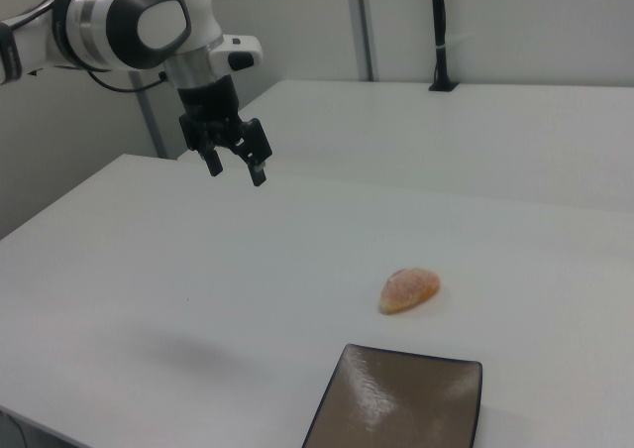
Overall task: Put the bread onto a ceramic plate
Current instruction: 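Move the open gripper over the orange bread roll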
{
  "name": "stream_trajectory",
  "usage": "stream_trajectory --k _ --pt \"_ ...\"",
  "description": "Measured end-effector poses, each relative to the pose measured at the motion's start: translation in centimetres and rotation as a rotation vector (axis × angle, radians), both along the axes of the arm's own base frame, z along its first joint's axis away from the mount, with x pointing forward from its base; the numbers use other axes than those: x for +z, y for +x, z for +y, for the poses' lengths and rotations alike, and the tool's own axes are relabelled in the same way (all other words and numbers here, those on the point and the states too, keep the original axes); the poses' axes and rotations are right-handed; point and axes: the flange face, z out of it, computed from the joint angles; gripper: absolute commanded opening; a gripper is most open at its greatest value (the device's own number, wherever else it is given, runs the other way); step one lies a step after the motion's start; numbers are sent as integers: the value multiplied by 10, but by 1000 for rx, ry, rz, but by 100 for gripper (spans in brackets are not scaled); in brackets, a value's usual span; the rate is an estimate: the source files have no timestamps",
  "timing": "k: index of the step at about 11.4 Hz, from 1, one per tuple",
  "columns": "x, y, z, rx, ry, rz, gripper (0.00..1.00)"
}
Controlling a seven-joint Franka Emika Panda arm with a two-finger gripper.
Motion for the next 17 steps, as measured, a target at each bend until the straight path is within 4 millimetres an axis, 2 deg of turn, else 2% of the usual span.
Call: stream_trajectory --k 8,11,14,15,17 --pt "-4 2 -2 -4 -1 7 100" --pt "-11 22 -20 -50 1 -78 100" --pt "-36 48 -45 -155 0 -144 100" --pt "-52 61 -58 -212 -1 -180 100" --pt "-99 88 -94 -318 -21 -245 100"
